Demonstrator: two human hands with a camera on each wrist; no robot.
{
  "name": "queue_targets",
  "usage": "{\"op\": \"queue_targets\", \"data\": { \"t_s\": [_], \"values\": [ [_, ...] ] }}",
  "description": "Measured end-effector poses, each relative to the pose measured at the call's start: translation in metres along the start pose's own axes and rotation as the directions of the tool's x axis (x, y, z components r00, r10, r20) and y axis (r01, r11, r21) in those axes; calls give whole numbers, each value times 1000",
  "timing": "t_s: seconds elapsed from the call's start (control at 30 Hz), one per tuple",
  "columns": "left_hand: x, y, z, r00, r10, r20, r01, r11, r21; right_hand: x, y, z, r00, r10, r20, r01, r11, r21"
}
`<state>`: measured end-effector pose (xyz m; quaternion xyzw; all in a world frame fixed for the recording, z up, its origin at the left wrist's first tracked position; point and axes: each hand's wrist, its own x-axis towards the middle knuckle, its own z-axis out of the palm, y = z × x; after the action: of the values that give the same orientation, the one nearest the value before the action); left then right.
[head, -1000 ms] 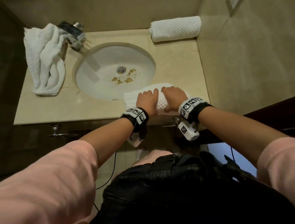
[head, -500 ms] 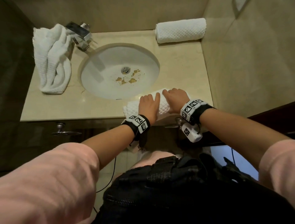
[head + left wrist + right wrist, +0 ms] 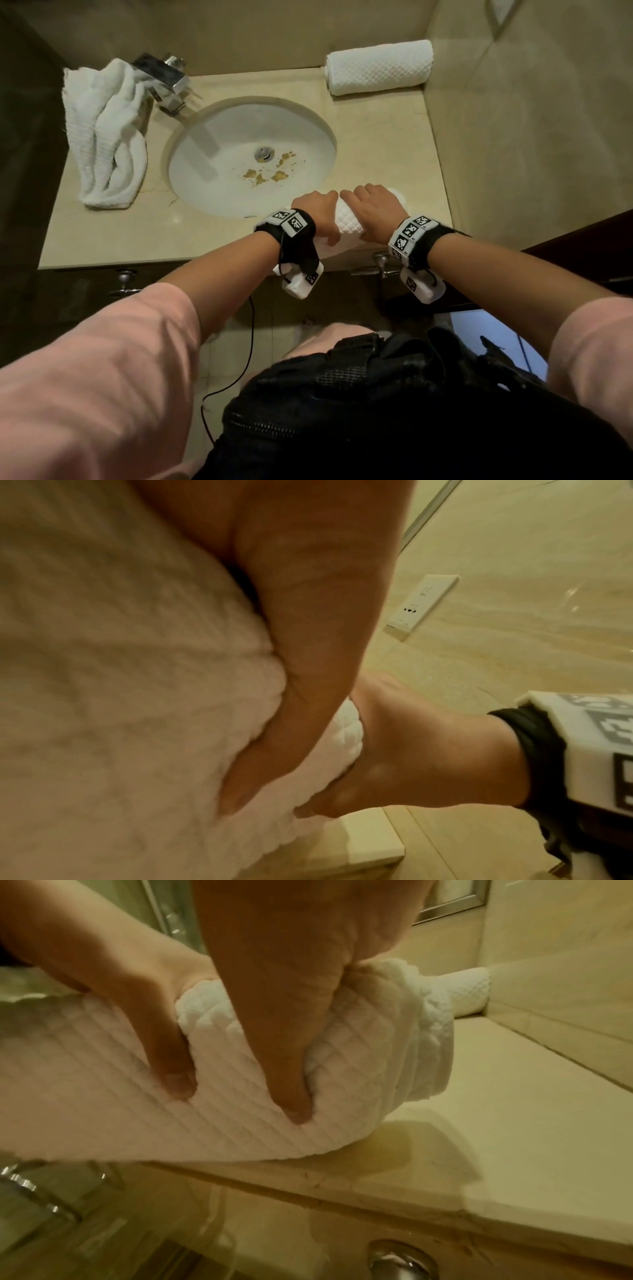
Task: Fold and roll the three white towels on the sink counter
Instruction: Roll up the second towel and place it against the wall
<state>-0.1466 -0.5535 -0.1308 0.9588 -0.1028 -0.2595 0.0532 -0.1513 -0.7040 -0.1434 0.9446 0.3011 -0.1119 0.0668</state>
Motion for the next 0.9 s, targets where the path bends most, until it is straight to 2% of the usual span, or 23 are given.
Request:
{"op": "queue_targets", "data": {
  "t_s": [0.13,0.3,0.4,0.53,0.6,0.7,0.73,0.8,0.9],
  "values": [
    [6,4,-21,998,37,-57,-35,999,19,3,12,-15,996,62,-65,-61,998,20],
    [16,23,-59,958,113,-265,-97,993,73,8,43,-45,960,165,-226,-172,985,-9],
    [25,38,-87,902,194,-384,-149,978,145,7,64,-62,900,231,-369,-252,968,-7],
    [35,58,-115,805,310,-506,-210,946,245,2,89,-73,777,290,-558,-355,935,-8],
    [38,66,-119,768,346,-539,-226,934,277,-2,98,-73,733,303,-609,-385,923,-5],
    [43,74,-113,740,394,-545,-256,914,315,-11,103,-64,686,325,-651,-402,915,33],
    [45,75,-107,732,408,-545,-265,908,324,-14,103,-58,687,336,-644,-402,914,49],
    [48,74,-92,734,426,-529,-282,900,333,-20,98,-47,728,358,-585,-393,917,73],
    [48,68,-66,771,423,-476,-289,898,330,-24,84,-27,797,388,-463,-387,916,100]
  ]
}}
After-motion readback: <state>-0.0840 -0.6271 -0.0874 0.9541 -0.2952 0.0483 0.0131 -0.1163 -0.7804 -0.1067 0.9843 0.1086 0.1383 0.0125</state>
